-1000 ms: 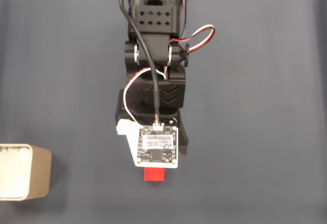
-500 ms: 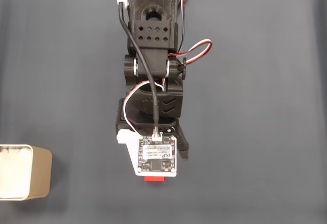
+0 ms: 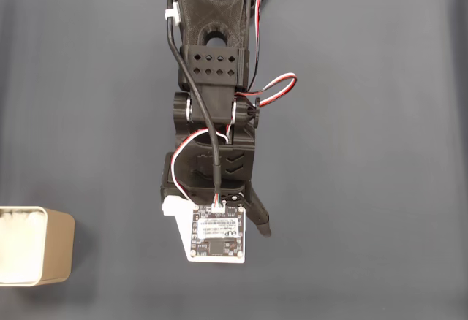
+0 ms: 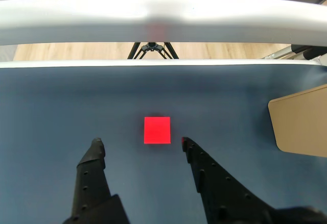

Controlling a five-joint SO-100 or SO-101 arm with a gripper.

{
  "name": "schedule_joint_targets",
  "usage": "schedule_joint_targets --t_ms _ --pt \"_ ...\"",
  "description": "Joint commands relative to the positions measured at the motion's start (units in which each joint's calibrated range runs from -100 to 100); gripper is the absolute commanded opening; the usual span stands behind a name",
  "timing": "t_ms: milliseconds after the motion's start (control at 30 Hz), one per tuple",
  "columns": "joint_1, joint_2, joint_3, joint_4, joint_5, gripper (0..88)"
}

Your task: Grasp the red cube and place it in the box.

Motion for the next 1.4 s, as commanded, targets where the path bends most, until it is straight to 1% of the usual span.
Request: schedule_joint_targets --t_ms 0,1367 --pt "0.7 -0.06 -3.1 -1.23 -0.93 35.6" --pt "-0.37 10.94 -7.39 -4.51 -1.81 36.0"
